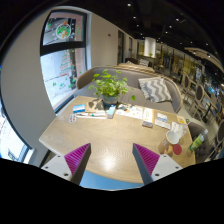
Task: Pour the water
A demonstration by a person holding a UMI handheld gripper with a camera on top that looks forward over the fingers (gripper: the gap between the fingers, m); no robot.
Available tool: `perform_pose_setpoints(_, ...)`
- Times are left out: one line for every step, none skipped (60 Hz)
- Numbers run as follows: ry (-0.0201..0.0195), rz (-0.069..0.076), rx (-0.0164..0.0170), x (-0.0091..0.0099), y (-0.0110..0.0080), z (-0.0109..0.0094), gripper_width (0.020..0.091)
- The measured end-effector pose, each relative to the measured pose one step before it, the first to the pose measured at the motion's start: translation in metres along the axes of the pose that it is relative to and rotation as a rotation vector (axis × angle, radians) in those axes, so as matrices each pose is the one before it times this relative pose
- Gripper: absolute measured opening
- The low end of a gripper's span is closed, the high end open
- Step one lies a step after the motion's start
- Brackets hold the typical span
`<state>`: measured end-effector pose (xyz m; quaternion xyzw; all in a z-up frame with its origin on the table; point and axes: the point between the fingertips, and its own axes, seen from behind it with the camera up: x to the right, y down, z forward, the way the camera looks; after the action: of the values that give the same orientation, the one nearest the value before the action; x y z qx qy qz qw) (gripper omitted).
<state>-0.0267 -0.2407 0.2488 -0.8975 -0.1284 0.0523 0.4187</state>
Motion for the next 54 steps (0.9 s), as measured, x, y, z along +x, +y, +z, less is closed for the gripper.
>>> perform_pose_setpoints(0.00619,0.0053,-0.00152,0.00239,0.00081,-0.00034,0.0855)
perform_pose_setpoints(0.00494,0.0053,0.00091,0.00437,0.00262,-0.00133,0.0856)
perform_pose_setpoints(0.00588,0.0051,0.00001,0.00717,0.00206,-0.00069,0.0857)
perform_pose_setpoints(0.00685,0.0054,-0.00113,0.00603,0.00179,-0.00060,0.0859)
perform_pose_setpoints(0.00762,0.0055,-0.00192,0.00677,0.00229,-0.00050,0.0858)
perform_pose_setpoints(0.00784,0.0052,-0.00222,0.00734,0.00239,-0.00024,0.0857)
perform_pose_setpoints(0.00765,0.0054,-0.00230,0.00746,0.00240,-0.00032,0.0858)
perform_pose_setpoints(0.00747,0.0052,-0.00199,0.00768,0.00240,0.00016,0.0858)
perform_pose_setpoints(0.00726,0.0057,-0.00188,0.00777,0.00191,-0.00013,0.0859)
perform_pose_setpoints(0.01285,0.0064,-0.00422,-0.00546,-0.00234,0.00074,0.0856)
perform_pose_setpoints(0.00406,0.0060,-0.00012,0.01831,0.00489,0.00105,0.0856)
perform_pose_setpoints(0.00714,0.0067,-0.00034,0.00930,0.00279,-0.00007,0.0856)
perform_pose_setpoints(0.00756,0.0064,-0.00027,0.00940,0.00248,0.00027,0.0856)
perform_pose_setpoints(0.00792,0.0060,-0.00044,0.00929,0.00228,0.00021,0.0854)
perform_pose_setpoints(0.00819,0.0057,-0.00029,0.00947,0.00245,0.00022,0.0855)
perform_pose_setpoints(0.00882,0.0054,-0.00022,0.00966,0.00254,0.00048,0.0856)
perform_pose_setpoints(0.00930,0.0053,-0.00044,0.00998,0.00237,0.00048,0.0853)
perform_pose_setpoints(0.00957,0.0059,-0.00147,0.00989,0.00216,0.00023,0.0854)
perform_pose_setpoints(0.00939,0.0054,-0.00063,0.01026,0.00289,0.00069,0.0855)
perform_pose_setpoints(0.00891,0.0051,-0.00099,0.01011,0.00284,0.00105,0.0854)
perform_pose_setpoints(0.00900,0.0044,-0.00115,0.01036,0.00272,0.00128,0.0854)
perform_pose_setpoints(0.00935,0.0044,-0.00092,0.01066,0.00277,0.00105,0.0855)
perform_pose_setpoints(0.00934,0.0046,-0.00034,0.01129,0.00252,0.00118,0.0855)
perform_pose_setpoints(0.00974,0.0046,0.00008,0.01129,0.00232,0.00175,0.0856)
perform_pose_setpoints(0.00993,0.0048,0.00010,0.01129,0.00240,0.00211,0.0856)
perform_pose_setpoints(0.00989,0.0049,-0.00023,0.01169,0.00268,0.00233,0.0856)
perform_pose_setpoints(0.01004,0.0050,-0.00080,0.01189,0.00250,0.00259,0.0855)
perform_pose_setpoints(0.00938,0.0054,-0.00097,0.01153,0.00250,0.00252,0.0854)
perform_pose_setpoints(0.00897,0.0062,-0.00048,0.01156,0.00246,0.00302,0.0855)
perform_pose_setpoints(0.00800,0.0064,0.00010,0.01135,0.00226,0.00300,0.0856)
perform_pose_setpoints(0.00684,0.0062,0.00058,0.01118,0.00222,0.00305,0.0855)
perform_pose_setpoints(0.00628,0.0064,0.00131,0.01107,0.00166,0.00335,0.0857)
perform_pose_setpoints(0.00710,0.0071,0.00216,0.01130,0.00142,0.00376,0.0857)
perform_pose_setpoints(0.00783,0.0077,0.00376,0.01156,0.00091,0.00342,0.0857)
perform_pose_setpoints(0.00753,0.0085,0.00538,0.01167,0.00029,0.00329,0.0858)
perform_pose_setpoints(0.00710,0.0081,0.00615,0.01142,0.00025,0.00346,0.0856)
perform_pose_setpoints(0.00628,0.0075,0.00590,0.01135,0.00008,0.00342,0.0856)
perform_pose_setpoints(0.00543,0.0059,0.00451,0.01113,0.00029,0.00376,0.0856)
perform_pose_setpoints(0.00501,0.0053,0.00309,0.01118,0.00047,0.00374,0.0854)
perform_pose_setpoints(0.00452,0.0048,0.00332,0.01061,0.00041,0.00423,0.0855)
perform_pose_setpoints(0.00361,0.0043,0.00528,0.01016,-0.00027,0.00425,0.0857)
perform_pose_setpoints(0.00315,0.0039,0.00712,0.00988,-0.00059,0.00437,0.0857)
perform_pose_setpoints(0.00267,0.0035,0.00754,0.00976,-0.00045,0.00459,0.0855)
perform_pose_setpoints(0.00250,0.0025,0.00630,0.00934,-0.00058,0.00510,0.0856)
perform_pose_setpoints(0.00221,0.0021,0.00477,0.00939,-0.00030,0.00499,0.0858)
perform_pose_setpoints(0.00096,0.0015,0.00309,0.00900,0.00017,0.00495,0.0856)
perform_pose_setpoints(0.00061,0.0008,0.00178,0.00839,-0.00003,0.00535,0.0856)
perform_pose_setpoints(0.00051,0.0006,0.00153,0.00790,-0.00046,0.00548,0.0853)
perform_pose_setpoints(-0.00004,0.0002,0.00263,0.00761,-0.00056,0.00563,0.0856)
perform_pose_setpoints(-0.00049,0.0002,0.00353,0.00705,-0.00090,0.00605,0.0854)
perform_pose_setpoints(-0.00029,-0.0004,0.00335,0.00681,-0.00071,0.00635,0.0854)
perform_pose_setpoints(-0.00053,-0.0007,0.00246,0.00658,-0.00053,0.00617,0.0853)
perform_pose_setpoints(-0.00161,-0.0011,0.00174,0.00597,-0.00058,0.00630,0.0854)
perform_pose_setpoints(-0.00216,-0.0004,0.00166,0.00569,-0.00061,0.00608,0.0852)
